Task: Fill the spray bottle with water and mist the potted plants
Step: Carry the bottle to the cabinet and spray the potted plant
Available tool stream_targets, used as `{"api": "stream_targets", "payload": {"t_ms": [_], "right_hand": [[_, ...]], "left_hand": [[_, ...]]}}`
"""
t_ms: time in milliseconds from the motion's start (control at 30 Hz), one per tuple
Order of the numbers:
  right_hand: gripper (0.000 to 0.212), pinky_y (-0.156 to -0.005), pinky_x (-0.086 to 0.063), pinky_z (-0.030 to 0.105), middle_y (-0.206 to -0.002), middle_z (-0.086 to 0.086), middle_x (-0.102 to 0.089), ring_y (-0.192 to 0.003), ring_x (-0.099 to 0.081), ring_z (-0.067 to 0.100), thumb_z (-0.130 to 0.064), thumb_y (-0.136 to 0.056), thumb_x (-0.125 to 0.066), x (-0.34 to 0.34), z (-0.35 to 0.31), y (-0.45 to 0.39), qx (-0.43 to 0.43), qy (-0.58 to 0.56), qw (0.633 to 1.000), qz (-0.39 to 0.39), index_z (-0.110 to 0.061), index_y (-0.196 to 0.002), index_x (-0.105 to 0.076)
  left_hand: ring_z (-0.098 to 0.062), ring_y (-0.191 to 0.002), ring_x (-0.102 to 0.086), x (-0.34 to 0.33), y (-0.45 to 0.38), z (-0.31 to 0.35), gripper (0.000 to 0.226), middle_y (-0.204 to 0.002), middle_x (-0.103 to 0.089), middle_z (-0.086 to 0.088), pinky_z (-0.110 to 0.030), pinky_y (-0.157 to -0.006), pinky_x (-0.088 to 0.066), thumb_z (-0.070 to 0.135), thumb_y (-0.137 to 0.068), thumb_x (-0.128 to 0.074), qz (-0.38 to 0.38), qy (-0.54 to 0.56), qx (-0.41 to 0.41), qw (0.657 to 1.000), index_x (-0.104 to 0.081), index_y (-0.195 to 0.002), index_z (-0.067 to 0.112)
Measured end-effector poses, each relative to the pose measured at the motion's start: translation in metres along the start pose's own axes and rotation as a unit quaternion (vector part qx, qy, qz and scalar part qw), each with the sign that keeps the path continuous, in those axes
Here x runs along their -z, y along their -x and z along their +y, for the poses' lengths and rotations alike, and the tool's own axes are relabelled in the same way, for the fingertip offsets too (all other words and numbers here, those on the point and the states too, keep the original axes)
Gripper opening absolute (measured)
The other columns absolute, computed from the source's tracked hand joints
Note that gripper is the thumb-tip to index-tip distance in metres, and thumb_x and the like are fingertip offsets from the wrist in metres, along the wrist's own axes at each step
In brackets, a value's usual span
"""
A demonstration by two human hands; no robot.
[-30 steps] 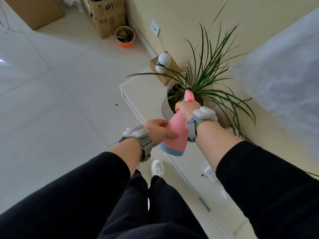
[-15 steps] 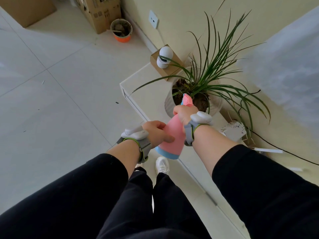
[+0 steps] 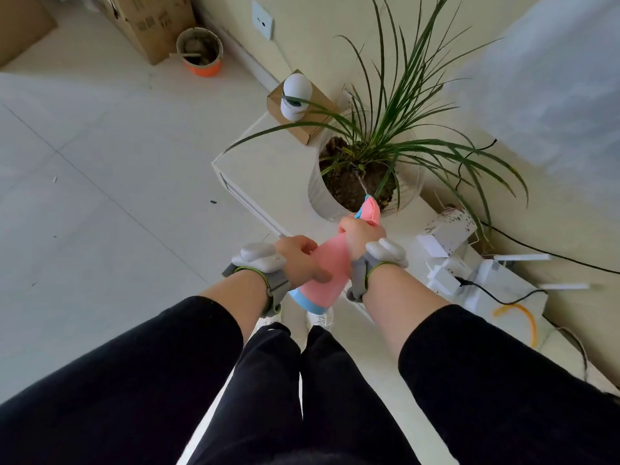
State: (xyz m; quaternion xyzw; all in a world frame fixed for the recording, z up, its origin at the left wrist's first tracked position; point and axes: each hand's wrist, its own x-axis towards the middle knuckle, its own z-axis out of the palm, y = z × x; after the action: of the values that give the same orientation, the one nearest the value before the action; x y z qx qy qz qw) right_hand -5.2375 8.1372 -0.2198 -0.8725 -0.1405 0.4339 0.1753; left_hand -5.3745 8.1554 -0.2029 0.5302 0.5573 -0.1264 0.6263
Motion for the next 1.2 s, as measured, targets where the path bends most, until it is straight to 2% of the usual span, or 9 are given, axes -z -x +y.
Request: {"api": "stream_targets", "payload": {"t_ms": [67,167,267,433,600,700,833,967,1200], "right_hand": [[0.025,-0.048,-0.029,0.023,-0.059,0.000,-0.035,-0.052,-0.031,0.019,-0.012,-0.078,-0.053,0.001,0.008,-0.006,-0.039,-0.040,0.998,0.027,-0.015,-0.063,-0.033],[0.016,-0.060,-0.034,0.028,-0.064,0.002,-0.044,-0.059,-0.040,0.023,-0.010,-0.075,-0.054,-0.005,0.012,-0.008,-0.093,-0.106,0.986,0.086,-0.014,-0.066,-0.041],[0.028,-0.060,-0.033,0.028,-0.053,0.001,-0.035,-0.053,-0.036,0.023,-0.004,-0.069,-0.055,-0.007,0.013,-0.013,-0.138,-0.112,0.970,0.164,-0.013,-0.056,-0.031],[0.033,-0.049,-0.025,0.023,-0.050,0.000,-0.030,-0.043,-0.027,0.019,-0.004,-0.067,-0.056,0.001,0.022,-0.022,-0.148,-0.122,0.969,0.153,-0.014,-0.056,-0.027],[0.035,-0.054,-0.025,0.025,-0.051,0.000,-0.029,-0.049,-0.027,0.020,-0.002,-0.068,-0.055,0.010,0.015,-0.031,-0.145,-0.102,0.964,0.196,-0.014,-0.052,-0.026],[0.035,-0.048,-0.023,0.022,-0.052,-0.004,-0.034,-0.045,-0.030,0.017,-0.004,-0.072,-0.055,0.018,0.013,-0.036,-0.139,-0.106,0.969,0.177,-0.019,-0.053,-0.029],[0.031,-0.053,-0.026,0.023,-0.057,-0.004,-0.033,-0.049,-0.031,0.019,-0.005,-0.071,-0.054,0.026,0.018,-0.039,-0.112,-0.114,0.979,0.126,-0.019,-0.058,-0.030],[0.018,-0.050,-0.027,0.022,-0.060,-0.006,-0.042,-0.054,-0.041,0.022,-0.005,-0.074,-0.055,0.026,0.014,-0.039,-0.073,-0.118,0.983,0.121,-0.021,-0.071,-0.046],[0.017,-0.050,-0.028,0.023,-0.064,-0.007,-0.040,-0.052,-0.039,0.017,-0.008,-0.077,-0.052,0.037,0.015,-0.040,-0.046,-0.104,0.991,0.067,-0.022,-0.075,-0.042]], "left_hand": [[-0.023,-0.112,-0.057,-0.005,-0.004,0.004,0.067,-0.126,-0.059,0.000,-0.036,-0.098,-0.047,0.023,-0.070,-0.081,0.001,-0.029,-0.015,0.999,-0.055,-0.131,0.019],[-0.023,-0.113,-0.056,-0.008,-0.009,0.006,0.069,-0.127,-0.059,-0.001,-0.036,-0.099,-0.046,0.026,-0.069,-0.081,0.002,-0.060,-0.025,0.998,-0.054,-0.132,0.019],[-0.021,-0.115,-0.055,-0.014,-0.016,0.009,0.070,-0.130,-0.058,-0.001,-0.028,-0.095,-0.043,0.025,-0.070,-0.081,0.000,-0.074,-0.033,0.997,-0.053,-0.134,0.018],[-0.022,-0.115,-0.054,-0.025,-0.022,0.014,0.069,-0.130,-0.056,-0.001,-0.032,-0.096,-0.043,0.025,-0.071,-0.080,0.003,-0.092,-0.047,0.995,-0.052,-0.134,0.021],[-0.021,-0.108,-0.055,-0.033,-0.026,0.023,0.068,-0.127,-0.056,0.000,-0.032,-0.090,-0.044,0.025,-0.071,-0.080,0.005,-0.080,-0.056,0.995,-0.052,-0.134,0.020],[-0.018,-0.101,-0.052,-0.037,-0.026,0.031,0.064,-0.125,-0.058,-0.002,-0.029,-0.085,-0.041,0.021,-0.072,-0.080,0.021,-0.068,-0.066,0.995,-0.054,-0.131,0.018],[-0.024,-0.112,-0.055,-0.039,-0.027,0.036,0.063,-0.126,-0.057,-0.003,-0.036,-0.096,-0.045,0.024,-0.073,-0.079,0.023,-0.085,-0.058,0.994,-0.055,-0.131,0.019],[-0.023,-0.114,-0.054,-0.040,-0.030,0.034,0.067,-0.128,-0.055,-0.001,-0.034,-0.096,-0.044,0.026,-0.072,-0.079,0.029,-0.076,-0.047,0.996,-0.053,-0.133,0.021],[-0.023,-0.115,-0.053,-0.043,-0.030,0.037,0.067,-0.130,-0.052,-0.001,-0.035,-0.097,-0.044,0.027,-0.073,-0.077,0.037,-0.077,-0.049,0.995,-0.050,-0.135,0.023]]}}
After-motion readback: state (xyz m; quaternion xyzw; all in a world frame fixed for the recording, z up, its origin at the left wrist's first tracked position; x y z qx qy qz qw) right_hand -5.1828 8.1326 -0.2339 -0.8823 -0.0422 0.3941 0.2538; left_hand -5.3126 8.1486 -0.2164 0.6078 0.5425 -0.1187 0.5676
